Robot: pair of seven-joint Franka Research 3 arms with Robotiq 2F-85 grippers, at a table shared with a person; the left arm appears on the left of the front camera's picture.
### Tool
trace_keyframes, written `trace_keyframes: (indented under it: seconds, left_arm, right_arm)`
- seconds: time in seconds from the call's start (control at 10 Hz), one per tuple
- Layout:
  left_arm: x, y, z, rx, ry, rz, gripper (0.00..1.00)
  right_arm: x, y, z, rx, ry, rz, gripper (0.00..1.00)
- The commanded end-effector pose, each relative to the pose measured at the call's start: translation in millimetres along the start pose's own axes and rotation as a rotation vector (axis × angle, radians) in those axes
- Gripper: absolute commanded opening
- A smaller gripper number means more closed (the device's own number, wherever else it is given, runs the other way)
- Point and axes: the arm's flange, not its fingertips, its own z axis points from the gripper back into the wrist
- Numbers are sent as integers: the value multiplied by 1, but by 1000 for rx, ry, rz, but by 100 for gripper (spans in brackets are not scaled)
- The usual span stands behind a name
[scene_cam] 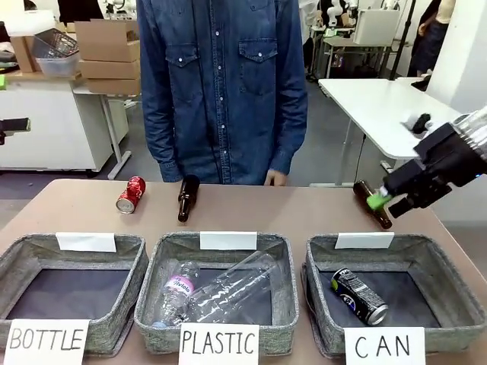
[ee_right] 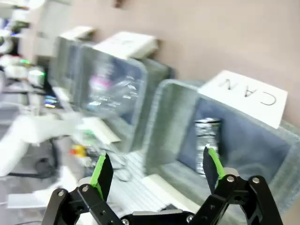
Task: Sort the can waste into the basket.
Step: Pick up the can waste from the table and place it in the right Fabric basket.
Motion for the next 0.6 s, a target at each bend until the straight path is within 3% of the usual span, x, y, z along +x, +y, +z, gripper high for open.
trace_keyframes:
  seconds: [0.0,0.1,0.3,0.4,0.5]
  left_arm:
    - [1,-1,-2,-20,-8,-19,100]
    - [1,-1,-2,-20,-8,-19,100]
    - [1,-1,-2,-20,-8,-19,100]
    - [1,-1,-2,-20,-8,-19,100]
    - [1,-1,-2,-20,-8,-19,100]
  right_arm:
    - [-22,-27,16,587,-224,-219,100]
    - [-25,-41,26,675,-222,-310,100]
    - [-39,-71,43,834,-308,-345,100]
    - [-36,-80,40,791,-354,-407,100]
    - [-30,-54,53,607,-188,-260,100]
